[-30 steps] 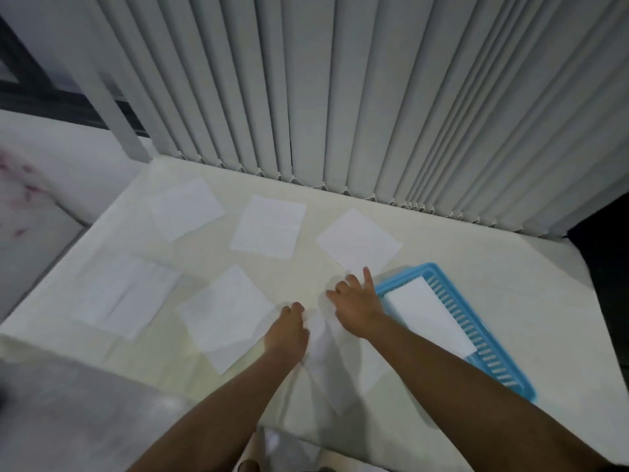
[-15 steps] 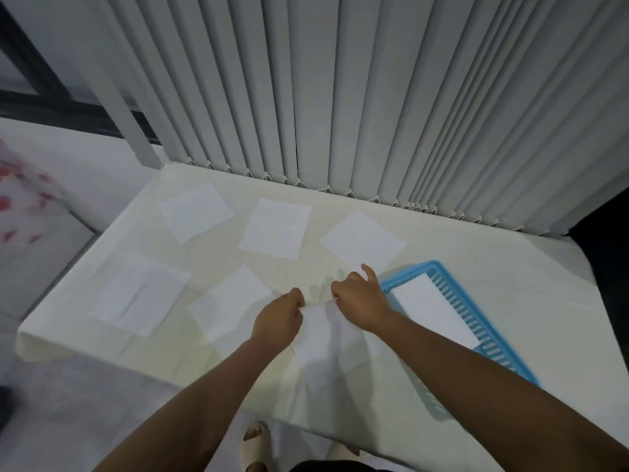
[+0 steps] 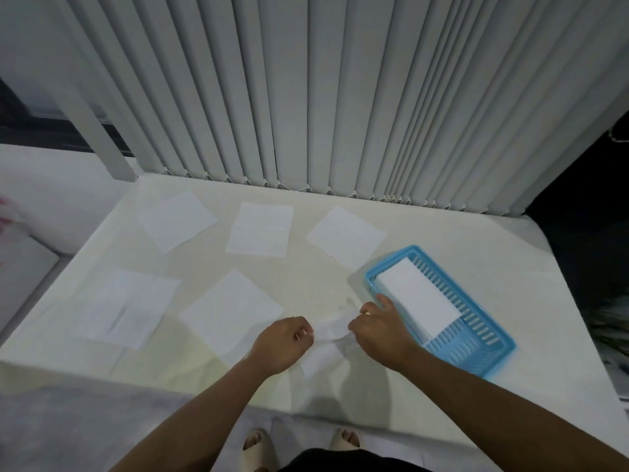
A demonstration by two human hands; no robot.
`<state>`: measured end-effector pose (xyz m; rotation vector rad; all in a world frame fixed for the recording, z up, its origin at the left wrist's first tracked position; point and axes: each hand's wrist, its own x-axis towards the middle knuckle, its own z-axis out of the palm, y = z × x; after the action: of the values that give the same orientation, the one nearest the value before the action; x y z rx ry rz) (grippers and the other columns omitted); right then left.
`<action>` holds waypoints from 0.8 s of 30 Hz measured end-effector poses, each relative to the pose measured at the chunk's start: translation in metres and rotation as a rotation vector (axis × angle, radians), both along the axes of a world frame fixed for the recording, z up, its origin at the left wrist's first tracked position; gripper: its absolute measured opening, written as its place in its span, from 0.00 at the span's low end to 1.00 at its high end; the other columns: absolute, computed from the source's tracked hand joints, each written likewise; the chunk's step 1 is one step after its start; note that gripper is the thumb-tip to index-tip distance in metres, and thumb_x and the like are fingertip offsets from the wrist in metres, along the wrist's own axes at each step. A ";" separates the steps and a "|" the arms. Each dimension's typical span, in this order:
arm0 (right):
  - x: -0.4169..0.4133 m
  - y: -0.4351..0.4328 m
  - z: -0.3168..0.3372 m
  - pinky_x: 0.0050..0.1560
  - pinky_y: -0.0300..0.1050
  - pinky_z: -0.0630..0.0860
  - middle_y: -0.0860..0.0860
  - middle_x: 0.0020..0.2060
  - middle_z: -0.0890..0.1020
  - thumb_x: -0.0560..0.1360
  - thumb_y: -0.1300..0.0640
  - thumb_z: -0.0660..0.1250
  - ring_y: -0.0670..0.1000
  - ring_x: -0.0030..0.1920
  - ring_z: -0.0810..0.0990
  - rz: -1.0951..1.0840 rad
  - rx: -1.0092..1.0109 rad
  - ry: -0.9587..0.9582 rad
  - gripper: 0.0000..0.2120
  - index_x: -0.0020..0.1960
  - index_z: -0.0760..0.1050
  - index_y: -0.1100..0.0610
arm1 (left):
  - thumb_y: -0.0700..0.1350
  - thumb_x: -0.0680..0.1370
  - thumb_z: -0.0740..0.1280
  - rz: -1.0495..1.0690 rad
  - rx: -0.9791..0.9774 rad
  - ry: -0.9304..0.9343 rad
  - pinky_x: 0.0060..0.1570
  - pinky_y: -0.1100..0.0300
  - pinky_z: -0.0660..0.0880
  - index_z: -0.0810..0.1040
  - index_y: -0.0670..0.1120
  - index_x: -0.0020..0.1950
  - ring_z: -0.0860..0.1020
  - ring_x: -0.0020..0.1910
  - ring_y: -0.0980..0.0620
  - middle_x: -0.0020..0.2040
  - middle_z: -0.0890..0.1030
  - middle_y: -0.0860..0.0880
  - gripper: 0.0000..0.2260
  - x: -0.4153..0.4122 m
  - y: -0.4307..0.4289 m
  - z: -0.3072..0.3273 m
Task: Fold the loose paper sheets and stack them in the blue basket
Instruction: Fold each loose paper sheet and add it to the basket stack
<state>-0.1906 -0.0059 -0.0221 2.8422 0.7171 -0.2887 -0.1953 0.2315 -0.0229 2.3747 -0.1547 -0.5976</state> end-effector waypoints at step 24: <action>-0.079 0.033 -0.025 0.63 0.55 0.71 0.47 0.61 0.80 0.76 0.48 0.55 0.54 0.58 0.79 -0.636 0.331 -0.026 0.20 0.60 0.78 0.51 | 0.48 0.75 0.67 -0.093 0.214 0.097 0.58 0.55 0.73 0.79 0.45 0.57 0.77 0.60 0.45 0.60 0.80 0.47 0.13 0.055 -0.037 -0.002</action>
<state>-0.2698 0.0275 -0.0471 3.3104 -0.1921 -0.2349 -0.1406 0.1943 -0.0253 2.5484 -0.1663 -0.8072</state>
